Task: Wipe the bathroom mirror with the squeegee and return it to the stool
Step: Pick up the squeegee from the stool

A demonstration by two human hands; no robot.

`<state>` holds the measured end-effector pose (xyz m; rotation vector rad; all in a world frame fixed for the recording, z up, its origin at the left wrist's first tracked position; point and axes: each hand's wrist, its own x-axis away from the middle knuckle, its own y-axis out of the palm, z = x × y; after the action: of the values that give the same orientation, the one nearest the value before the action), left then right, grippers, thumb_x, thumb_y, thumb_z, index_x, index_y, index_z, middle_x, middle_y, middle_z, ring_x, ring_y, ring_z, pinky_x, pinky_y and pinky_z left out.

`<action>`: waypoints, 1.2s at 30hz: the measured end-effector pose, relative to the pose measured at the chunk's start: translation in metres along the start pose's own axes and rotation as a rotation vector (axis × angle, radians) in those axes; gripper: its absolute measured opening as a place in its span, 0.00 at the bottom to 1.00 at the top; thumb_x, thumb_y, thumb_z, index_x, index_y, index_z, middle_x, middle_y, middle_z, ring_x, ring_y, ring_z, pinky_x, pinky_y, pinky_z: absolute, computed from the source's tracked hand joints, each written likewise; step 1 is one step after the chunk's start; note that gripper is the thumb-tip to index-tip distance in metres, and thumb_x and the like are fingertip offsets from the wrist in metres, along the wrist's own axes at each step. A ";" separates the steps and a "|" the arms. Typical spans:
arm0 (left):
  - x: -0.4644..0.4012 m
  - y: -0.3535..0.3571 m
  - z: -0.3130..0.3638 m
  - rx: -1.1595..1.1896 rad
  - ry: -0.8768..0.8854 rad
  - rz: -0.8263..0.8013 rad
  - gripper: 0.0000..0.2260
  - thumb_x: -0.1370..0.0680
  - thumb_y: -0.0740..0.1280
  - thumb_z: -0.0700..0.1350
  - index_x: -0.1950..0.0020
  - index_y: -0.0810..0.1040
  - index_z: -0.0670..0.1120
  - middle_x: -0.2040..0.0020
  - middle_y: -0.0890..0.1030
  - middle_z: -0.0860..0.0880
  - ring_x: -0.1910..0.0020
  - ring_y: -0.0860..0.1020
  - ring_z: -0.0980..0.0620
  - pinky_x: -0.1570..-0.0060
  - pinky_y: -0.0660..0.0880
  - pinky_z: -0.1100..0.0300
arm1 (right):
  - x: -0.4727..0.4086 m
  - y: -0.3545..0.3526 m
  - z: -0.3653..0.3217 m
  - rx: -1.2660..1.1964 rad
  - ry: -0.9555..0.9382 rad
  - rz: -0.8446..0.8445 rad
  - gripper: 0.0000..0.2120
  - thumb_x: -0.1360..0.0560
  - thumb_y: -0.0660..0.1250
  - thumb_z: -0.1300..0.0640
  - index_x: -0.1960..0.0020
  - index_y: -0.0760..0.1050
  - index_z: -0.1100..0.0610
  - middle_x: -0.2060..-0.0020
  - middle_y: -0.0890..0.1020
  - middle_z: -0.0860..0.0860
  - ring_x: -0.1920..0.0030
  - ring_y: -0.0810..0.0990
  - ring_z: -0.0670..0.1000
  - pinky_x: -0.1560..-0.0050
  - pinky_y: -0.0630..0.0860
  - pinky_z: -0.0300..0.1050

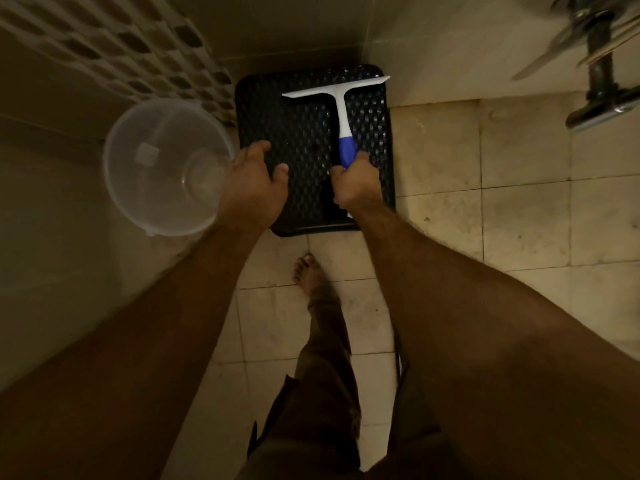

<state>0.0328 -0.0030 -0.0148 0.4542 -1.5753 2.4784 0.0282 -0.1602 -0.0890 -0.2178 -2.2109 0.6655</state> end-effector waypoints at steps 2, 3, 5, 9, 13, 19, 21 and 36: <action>-0.002 -0.004 0.003 0.008 -0.002 -0.006 0.23 0.17 0.63 0.50 0.25 0.68 0.42 0.30 0.73 0.39 0.30 0.69 0.41 0.36 0.58 0.60 | 0.005 -0.004 -0.003 -0.006 -0.031 0.002 0.18 0.21 0.64 0.53 0.36 0.68 0.62 0.48 0.77 0.59 0.52 0.78 0.55 0.53 0.74 0.48; -0.003 -0.006 0.004 0.011 -0.007 -0.020 0.24 0.17 0.62 0.51 0.24 0.67 0.42 0.29 0.72 0.39 0.29 0.69 0.41 0.34 0.58 0.59 | 0.008 -0.007 -0.005 -0.006 -0.046 0.009 0.18 0.21 0.64 0.53 0.36 0.68 0.62 0.48 0.78 0.59 0.53 0.77 0.56 0.53 0.74 0.48; -0.004 -0.011 0.007 0.002 -0.002 -0.052 0.25 0.17 0.61 0.52 0.22 0.64 0.43 0.26 0.70 0.40 0.28 0.68 0.42 0.31 0.60 0.55 | 0.015 -0.014 -0.010 -0.021 -0.061 0.017 0.17 0.21 0.63 0.54 0.36 0.69 0.63 0.49 0.77 0.58 0.55 0.76 0.55 0.55 0.73 0.47; 0.003 -0.030 0.018 -0.039 0.071 -0.092 0.29 0.17 0.62 0.52 0.20 0.58 0.41 0.22 0.62 0.39 0.22 0.59 0.41 0.24 0.55 0.50 | 0.041 -0.036 -0.021 -0.030 -0.086 0.045 0.17 0.20 0.63 0.54 0.36 0.69 0.63 0.52 0.74 0.56 0.57 0.74 0.53 0.57 0.68 0.44; 0.015 -0.056 0.032 -0.057 0.101 -0.079 0.31 0.17 0.61 0.52 0.19 0.55 0.39 0.20 0.58 0.39 0.20 0.53 0.43 0.22 0.48 0.51 | 0.076 -0.064 -0.034 -0.041 -0.091 0.074 0.18 0.21 0.62 0.55 0.36 0.68 0.64 0.44 0.79 0.63 0.48 0.80 0.62 0.48 0.77 0.51; 0.041 -0.097 0.067 -0.002 0.137 -0.016 0.31 0.17 0.60 0.53 0.19 0.56 0.41 0.20 0.58 0.41 0.20 0.54 0.44 0.22 0.50 0.52 | 0.129 -0.121 -0.057 -0.112 -0.097 0.168 0.19 0.22 0.64 0.53 0.36 0.70 0.64 0.44 0.79 0.62 0.50 0.78 0.60 0.55 0.67 0.44; 0.052 -0.105 0.081 0.008 0.151 0.000 0.31 0.17 0.60 0.54 0.19 0.56 0.41 0.20 0.59 0.41 0.20 0.54 0.44 0.23 0.50 0.52 | 0.143 -0.142 -0.060 -0.127 -0.120 0.205 0.19 0.22 0.64 0.52 0.37 0.71 0.63 0.45 0.80 0.61 0.51 0.78 0.59 0.55 0.67 0.44; 0.180 -0.133 0.235 -0.011 0.278 0.235 0.32 0.17 0.61 0.52 0.19 0.53 0.42 0.18 0.53 0.43 0.19 0.49 0.46 0.24 0.45 0.54 | 0.239 -0.337 0.000 -0.193 -0.462 0.412 0.17 0.19 0.60 0.45 0.41 0.71 0.59 0.53 0.80 0.57 0.56 0.79 0.58 0.56 0.73 0.48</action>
<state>-0.0579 -0.1623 0.2538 -0.0828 -1.6047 2.5587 -0.1107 -0.3588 0.2453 -0.6917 -2.7088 0.7810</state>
